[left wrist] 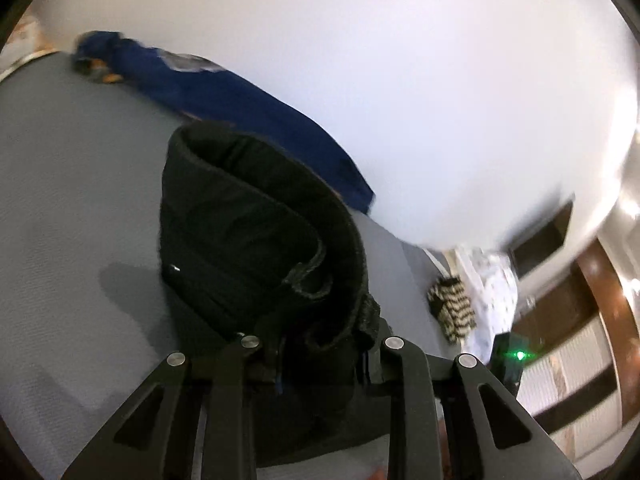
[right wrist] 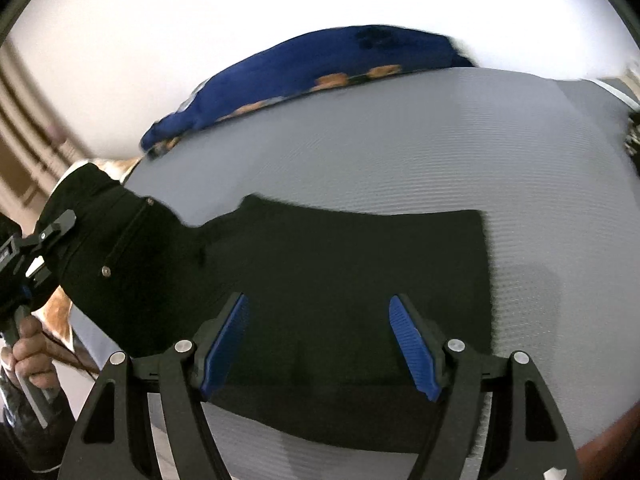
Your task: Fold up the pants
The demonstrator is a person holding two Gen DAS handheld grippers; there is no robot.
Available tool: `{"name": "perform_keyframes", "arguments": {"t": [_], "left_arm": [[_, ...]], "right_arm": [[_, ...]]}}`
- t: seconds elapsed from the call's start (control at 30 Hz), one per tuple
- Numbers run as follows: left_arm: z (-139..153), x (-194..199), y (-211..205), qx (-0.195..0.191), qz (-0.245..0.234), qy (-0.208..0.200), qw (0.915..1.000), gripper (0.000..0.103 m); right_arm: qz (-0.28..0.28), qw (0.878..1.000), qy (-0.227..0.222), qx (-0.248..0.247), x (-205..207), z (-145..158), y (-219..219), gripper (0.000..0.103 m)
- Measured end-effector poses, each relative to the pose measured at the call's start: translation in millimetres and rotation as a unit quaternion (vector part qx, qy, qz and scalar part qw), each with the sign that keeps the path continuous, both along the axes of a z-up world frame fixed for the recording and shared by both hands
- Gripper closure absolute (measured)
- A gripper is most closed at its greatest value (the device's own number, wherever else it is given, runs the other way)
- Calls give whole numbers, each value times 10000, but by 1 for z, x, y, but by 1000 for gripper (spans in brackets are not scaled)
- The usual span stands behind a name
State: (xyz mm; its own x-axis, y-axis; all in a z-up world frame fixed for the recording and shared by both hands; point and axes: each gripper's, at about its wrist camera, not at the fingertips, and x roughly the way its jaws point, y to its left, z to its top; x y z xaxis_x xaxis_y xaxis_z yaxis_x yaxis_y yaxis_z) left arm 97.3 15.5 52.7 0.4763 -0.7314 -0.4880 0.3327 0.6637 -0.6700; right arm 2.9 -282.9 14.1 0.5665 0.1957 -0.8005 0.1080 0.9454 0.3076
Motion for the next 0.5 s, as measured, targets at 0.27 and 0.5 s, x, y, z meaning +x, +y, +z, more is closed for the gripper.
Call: {"name": "perform_keyframes", "arguments": {"t": [0.27, 0.5], "left_arm": [[-2, -2, -94, 345, -935, 38, 9950, 77], [-36, -12, -171, 1009, -1609, 333, 9812, 77]], "right_arm": [[-578, 9981, -78, 204, -15, -3, -53, 32], [-764, 9968, -134, 198, -17, -5, -77, 32]]}}
